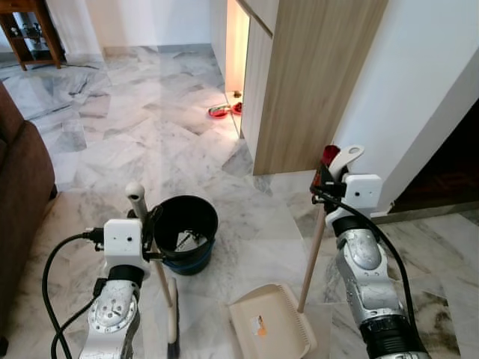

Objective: Sweep floor

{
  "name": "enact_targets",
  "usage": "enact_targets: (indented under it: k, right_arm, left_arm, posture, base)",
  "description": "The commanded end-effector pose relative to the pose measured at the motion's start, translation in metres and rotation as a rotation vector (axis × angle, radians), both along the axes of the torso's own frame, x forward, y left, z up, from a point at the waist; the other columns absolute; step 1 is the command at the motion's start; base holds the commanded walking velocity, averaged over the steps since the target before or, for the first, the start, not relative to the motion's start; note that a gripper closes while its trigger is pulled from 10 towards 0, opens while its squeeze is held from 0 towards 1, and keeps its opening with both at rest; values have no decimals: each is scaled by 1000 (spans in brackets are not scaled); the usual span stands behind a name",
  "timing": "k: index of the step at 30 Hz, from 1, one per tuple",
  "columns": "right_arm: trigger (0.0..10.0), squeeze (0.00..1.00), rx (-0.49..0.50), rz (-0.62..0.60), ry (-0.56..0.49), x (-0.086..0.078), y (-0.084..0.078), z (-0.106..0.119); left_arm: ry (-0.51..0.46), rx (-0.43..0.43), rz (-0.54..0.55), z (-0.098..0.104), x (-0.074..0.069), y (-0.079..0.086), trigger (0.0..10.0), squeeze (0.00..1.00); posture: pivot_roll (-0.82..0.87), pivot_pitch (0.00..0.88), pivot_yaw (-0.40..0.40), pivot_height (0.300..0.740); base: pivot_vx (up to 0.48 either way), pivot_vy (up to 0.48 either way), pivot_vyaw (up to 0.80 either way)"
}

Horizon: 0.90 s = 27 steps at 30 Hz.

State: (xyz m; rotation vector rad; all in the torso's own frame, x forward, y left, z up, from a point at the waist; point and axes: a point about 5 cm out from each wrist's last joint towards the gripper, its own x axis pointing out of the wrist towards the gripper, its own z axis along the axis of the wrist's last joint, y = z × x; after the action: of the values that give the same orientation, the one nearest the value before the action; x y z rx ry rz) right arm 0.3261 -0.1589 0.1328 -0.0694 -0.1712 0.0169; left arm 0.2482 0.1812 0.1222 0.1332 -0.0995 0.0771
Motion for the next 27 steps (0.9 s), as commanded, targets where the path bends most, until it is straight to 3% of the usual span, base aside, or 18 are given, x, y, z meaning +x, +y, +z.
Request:
enact_targets:
  k: [1, 7, 14, 27]
  right_arm:
    - [10000, 0, -3, -13, -29, 2, -3, 8]
    - [10000, 0, -5, -17, -25, 2, -4, 8]
    - [10000, 0, -4, -18, -25, 3, -3, 9]
    - [10000, 0, -9, -14, -28, 5, -2, 11]
  left_arm:
    - [-23, -6, -1, 4, 2, -2, 10000, 0]
    - [-19, 0, -2, 4, 2, -3, 10000, 0]
    - [-21, -3, 6, 5, 3, -3, 10000, 0]
    - [-28, -7, 6, 6, 3, -3, 10000, 0]
  posture:
    - [-5, 15, -37, 740]
    - [-3, 27, -38, 740]
    - [0, 29, -41, 740]
    - [-4, 29, -47, 740]
  base:
    - [0, 0, -800]
    - [0, 0, -800]
    - [0, -374, -800]
    - [0, 0, -800]
